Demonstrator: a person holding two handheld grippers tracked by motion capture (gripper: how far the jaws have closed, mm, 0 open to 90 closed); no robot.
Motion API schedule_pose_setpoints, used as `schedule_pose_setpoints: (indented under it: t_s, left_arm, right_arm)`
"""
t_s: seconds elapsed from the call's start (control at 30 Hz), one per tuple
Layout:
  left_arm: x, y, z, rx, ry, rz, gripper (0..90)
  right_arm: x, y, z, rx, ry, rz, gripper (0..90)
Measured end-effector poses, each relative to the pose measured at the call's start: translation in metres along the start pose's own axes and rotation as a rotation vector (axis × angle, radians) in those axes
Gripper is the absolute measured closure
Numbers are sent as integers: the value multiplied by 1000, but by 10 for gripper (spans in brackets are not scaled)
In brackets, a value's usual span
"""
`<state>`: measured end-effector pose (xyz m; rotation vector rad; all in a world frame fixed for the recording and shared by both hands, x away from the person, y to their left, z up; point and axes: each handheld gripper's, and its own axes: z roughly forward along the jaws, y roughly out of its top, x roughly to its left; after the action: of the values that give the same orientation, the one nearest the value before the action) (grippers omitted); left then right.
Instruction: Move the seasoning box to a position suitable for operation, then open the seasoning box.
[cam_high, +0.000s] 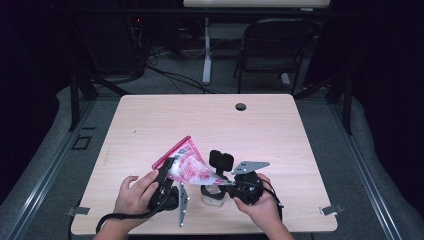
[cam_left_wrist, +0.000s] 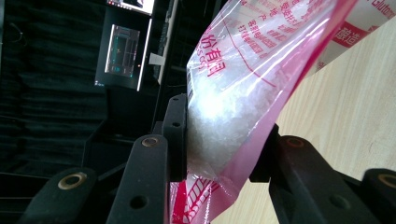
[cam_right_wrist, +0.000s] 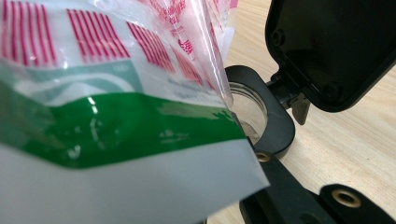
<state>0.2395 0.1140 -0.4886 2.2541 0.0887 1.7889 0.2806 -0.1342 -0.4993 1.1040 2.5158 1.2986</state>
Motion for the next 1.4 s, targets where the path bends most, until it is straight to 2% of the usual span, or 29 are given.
schedule_pose_setpoints:
  t_s: [0.47, 1.0, 1.4]
  left_arm:
    - [-1, 2, -2, -4, 10, 14, 678]
    - [0, 3, -4, -10, 10, 5, 679]
    - [1, 4, -5, -11, 19, 14, 680]
  right_arm:
    - [-1, -1, 2, 7, -4, -1, 900]
    - [0, -1, 4, 3, -3, 4, 900]
    - [-1, -1, 4, 3, -4, 6, 900]
